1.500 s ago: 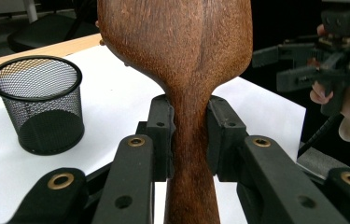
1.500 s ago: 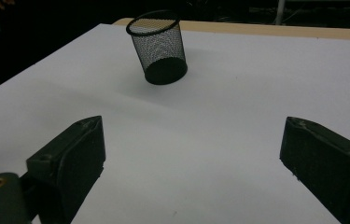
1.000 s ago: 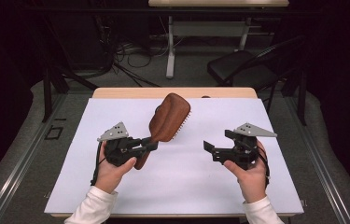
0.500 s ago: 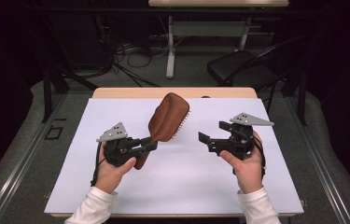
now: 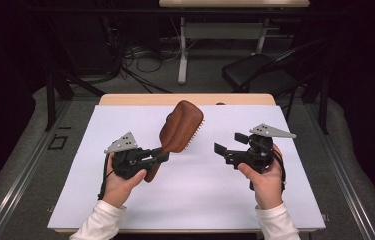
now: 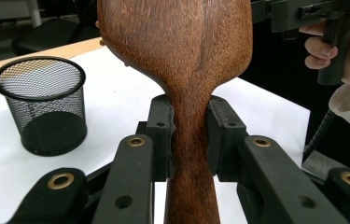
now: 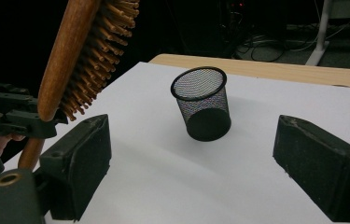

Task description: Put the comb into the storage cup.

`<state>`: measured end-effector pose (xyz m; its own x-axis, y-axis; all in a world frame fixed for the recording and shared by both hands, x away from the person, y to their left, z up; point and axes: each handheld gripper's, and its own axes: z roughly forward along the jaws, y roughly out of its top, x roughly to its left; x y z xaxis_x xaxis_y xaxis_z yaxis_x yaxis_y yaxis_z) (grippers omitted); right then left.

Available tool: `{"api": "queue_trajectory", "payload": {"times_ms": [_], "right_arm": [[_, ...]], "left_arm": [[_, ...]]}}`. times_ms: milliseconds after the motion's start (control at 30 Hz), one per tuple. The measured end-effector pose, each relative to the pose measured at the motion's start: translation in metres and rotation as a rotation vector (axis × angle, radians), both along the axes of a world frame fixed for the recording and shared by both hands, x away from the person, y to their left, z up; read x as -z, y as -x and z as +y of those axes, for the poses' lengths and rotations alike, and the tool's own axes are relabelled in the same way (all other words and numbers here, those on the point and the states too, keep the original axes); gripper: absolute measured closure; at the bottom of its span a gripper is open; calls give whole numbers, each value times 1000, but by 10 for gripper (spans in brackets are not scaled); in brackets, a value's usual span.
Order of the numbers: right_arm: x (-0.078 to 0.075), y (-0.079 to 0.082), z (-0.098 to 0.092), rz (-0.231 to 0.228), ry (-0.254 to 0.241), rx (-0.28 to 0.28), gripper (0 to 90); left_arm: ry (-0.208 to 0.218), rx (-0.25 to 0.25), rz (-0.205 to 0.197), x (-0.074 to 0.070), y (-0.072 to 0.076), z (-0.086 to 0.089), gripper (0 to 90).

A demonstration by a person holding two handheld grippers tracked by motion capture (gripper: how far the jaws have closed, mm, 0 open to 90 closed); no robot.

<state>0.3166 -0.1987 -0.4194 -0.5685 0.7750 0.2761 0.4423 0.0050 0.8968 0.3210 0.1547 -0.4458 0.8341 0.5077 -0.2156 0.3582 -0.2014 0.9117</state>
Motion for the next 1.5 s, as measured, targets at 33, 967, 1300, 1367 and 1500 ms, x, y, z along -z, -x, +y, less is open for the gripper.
{"api": "queue_trajectory", "payload": {"times_ms": [33,967,1300,1367,1500], "right_arm": [[0,1,0,1,-2,0,111],[5,-3,3,64,-100,-48,126],[5,-9,1,131,-254,-81,125],[5,-12,1,144,-277,-95,125],[5,-18,2,180,-312,-117,133]], "left_arm": [[2,2,3,0,0,0,731],[-13,29,-11,7,3,-11,731],[-20,49,-8,12,5,-20,731],[-23,51,-8,12,5,-21,731],[-17,51,-8,12,5,-20,731]]}}
